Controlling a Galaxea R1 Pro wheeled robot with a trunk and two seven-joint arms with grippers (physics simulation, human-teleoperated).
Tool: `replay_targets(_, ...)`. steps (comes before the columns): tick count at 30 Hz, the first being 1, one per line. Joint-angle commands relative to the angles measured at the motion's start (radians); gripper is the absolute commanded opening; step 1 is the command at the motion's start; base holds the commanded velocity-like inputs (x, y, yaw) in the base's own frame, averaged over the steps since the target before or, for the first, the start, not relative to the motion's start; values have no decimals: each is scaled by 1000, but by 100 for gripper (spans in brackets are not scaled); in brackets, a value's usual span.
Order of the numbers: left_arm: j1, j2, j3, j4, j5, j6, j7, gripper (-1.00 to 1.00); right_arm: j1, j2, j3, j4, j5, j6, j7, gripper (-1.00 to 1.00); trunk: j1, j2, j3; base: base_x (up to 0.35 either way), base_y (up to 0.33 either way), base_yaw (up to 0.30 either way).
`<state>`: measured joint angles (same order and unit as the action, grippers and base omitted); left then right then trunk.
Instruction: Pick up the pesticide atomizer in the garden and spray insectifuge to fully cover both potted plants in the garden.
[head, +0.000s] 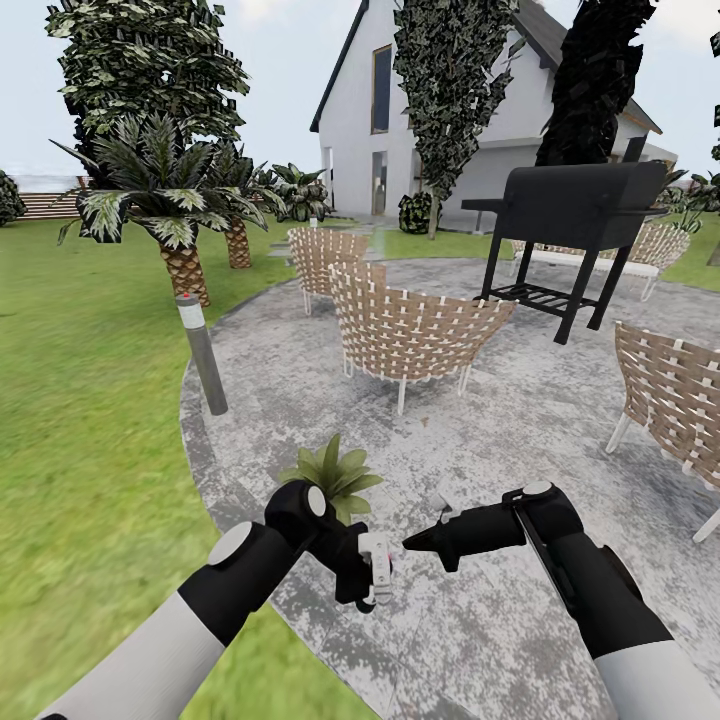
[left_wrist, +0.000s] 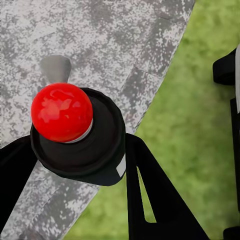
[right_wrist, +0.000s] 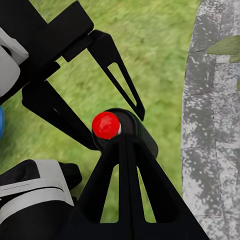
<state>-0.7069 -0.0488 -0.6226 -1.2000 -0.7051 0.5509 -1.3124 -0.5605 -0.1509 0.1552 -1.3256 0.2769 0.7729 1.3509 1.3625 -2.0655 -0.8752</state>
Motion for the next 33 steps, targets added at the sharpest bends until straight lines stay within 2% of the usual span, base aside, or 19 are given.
replay_targets(1,-1,0,0,-1,-5,10,-6,-100,-1,0,0,-1,7,8,7,-100,0,0,-1,0,0,0)
replay_targets(26,-5,-12,-2,-1,-5,10,-4,-100,-1,2,1,-2,7,8,7,-100,0,0,-1,0,0,0)
replay_targets(33,-5,-31,-2,-1,-5,10,-3,-100,-1,3,1,-2,7,8,7,-100,0,0,-1,0,0,0)
